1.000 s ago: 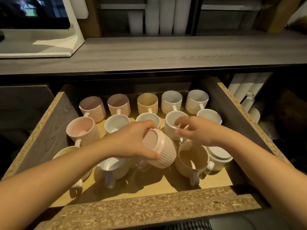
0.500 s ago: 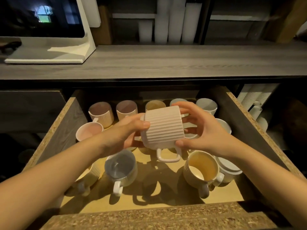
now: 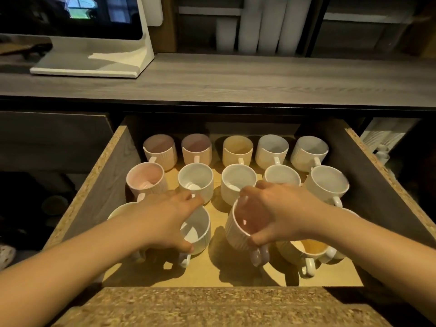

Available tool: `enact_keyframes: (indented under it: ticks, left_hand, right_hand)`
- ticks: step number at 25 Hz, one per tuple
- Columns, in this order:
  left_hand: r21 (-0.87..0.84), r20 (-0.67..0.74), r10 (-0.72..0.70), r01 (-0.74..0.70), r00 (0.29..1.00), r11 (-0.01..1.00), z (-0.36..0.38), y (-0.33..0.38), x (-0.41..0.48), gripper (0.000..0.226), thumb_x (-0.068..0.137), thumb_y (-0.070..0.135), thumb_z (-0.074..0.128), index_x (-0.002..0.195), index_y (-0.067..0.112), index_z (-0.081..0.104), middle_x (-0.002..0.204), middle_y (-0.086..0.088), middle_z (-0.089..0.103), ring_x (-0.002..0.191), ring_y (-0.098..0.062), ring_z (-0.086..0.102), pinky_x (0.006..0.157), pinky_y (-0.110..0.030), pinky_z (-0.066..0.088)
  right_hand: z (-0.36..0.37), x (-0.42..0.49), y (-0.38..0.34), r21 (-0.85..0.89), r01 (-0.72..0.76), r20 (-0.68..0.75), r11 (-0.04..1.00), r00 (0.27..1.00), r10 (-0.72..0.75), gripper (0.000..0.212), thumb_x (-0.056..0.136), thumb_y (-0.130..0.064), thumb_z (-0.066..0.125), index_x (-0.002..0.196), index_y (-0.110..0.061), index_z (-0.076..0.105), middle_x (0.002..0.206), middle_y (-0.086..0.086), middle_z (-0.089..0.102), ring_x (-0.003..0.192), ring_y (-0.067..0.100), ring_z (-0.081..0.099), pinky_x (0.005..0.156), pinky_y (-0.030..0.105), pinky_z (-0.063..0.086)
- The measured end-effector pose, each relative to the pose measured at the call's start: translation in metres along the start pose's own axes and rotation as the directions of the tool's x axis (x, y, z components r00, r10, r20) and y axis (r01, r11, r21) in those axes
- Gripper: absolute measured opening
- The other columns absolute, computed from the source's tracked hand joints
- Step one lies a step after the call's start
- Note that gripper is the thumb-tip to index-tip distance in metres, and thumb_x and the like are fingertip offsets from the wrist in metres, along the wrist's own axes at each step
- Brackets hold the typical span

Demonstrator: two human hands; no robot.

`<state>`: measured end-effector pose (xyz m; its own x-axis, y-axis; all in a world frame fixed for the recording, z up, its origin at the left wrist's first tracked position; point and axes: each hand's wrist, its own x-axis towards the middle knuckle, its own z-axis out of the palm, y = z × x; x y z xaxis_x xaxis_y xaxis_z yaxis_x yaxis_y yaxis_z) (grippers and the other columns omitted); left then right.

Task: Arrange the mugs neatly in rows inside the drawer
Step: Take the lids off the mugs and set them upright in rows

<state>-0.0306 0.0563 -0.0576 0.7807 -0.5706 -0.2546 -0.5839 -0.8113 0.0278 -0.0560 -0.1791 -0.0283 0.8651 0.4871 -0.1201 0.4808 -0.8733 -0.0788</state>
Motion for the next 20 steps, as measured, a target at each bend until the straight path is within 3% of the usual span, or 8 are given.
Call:
enact_keyframes:
  ticks: [4, 11, 15, 20]
  left_hand:
    - [-0.009, -0.024, -0.029, 0.029, 0.999, 1.0, 0.008, 0.001, 0.007, 0.089, 0.069, 0.058, 0.068, 0.141, 0.036, 0.019, 0.148, 0.006, 0.028, 0.128, -0.017, 0.038, 0.096, -0.034, 0.044]
    - [-0.034, -0.069, -0.061, 0.058, 0.996, 0.998, 0.012, 0.0, 0.007, 0.087, 0.068, 0.06, 0.068, 0.14, 0.034, 0.027, 0.146, 0.005, 0.033, 0.123, -0.016, 0.044, 0.092, -0.029, 0.045]
    - [-0.033, -0.067, -0.077, 0.075, 0.995, 0.997, 0.011, 0.004, 0.006, 0.086, 0.069, 0.06, 0.067, 0.14, 0.032, 0.028, 0.146, 0.004, 0.033, 0.122, -0.017, 0.045, 0.089, -0.028, 0.045]
    - [0.139, -0.085, -0.046, 0.058, 0.995, 0.989, -0.003, 0.016, 0.011, 0.073, 0.076, 0.064, 0.057, 0.135, 0.028, 0.034, 0.133, 0.001, 0.047, 0.109, -0.018, 0.052, 0.073, -0.026, 0.047]
  right_hand:
    - [0.022, 0.011, -0.008, -0.091, 0.0, 0.026, 0.996, 1.0, 0.002, 0.075, 0.072, -0.058, 0.066, 0.132, -0.026, 0.035, 0.125, 0.001, 0.055, 0.101, 0.019, 0.057, 0.069, 0.021, 0.041]
    - [0.038, 0.015, -0.01, -0.058, -0.024, -0.01, 0.998, 1.0, 0.024, 0.069, 0.074, -0.059, 0.063, 0.128, -0.024, 0.04, 0.119, 0.0, 0.059, 0.097, 0.018, 0.06, 0.073, 0.024, 0.052]
    - [0.04, 0.015, -0.011, -0.051, -0.031, -0.003, 0.998, 1.0, 0.031, 0.07, 0.076, -0.061, 0.061, 0.13, -0.024, 0.038, 0.123, -0.001, 0.058, 0.099, 0.017, 0.06, 0.072, 0.023, 0.048]
    - [0.014, 0.009, 0.008, -0.014, -0.08, 0.02, 0.997, 0.997, 0.08, 0.066, 0.082, -0.054, 0.06, 0.137, -0.028, 0.035, 0.13, -0.002, 0.056, 0.107, 0.016, 0.059, 0.074, 0.021, 0.047]
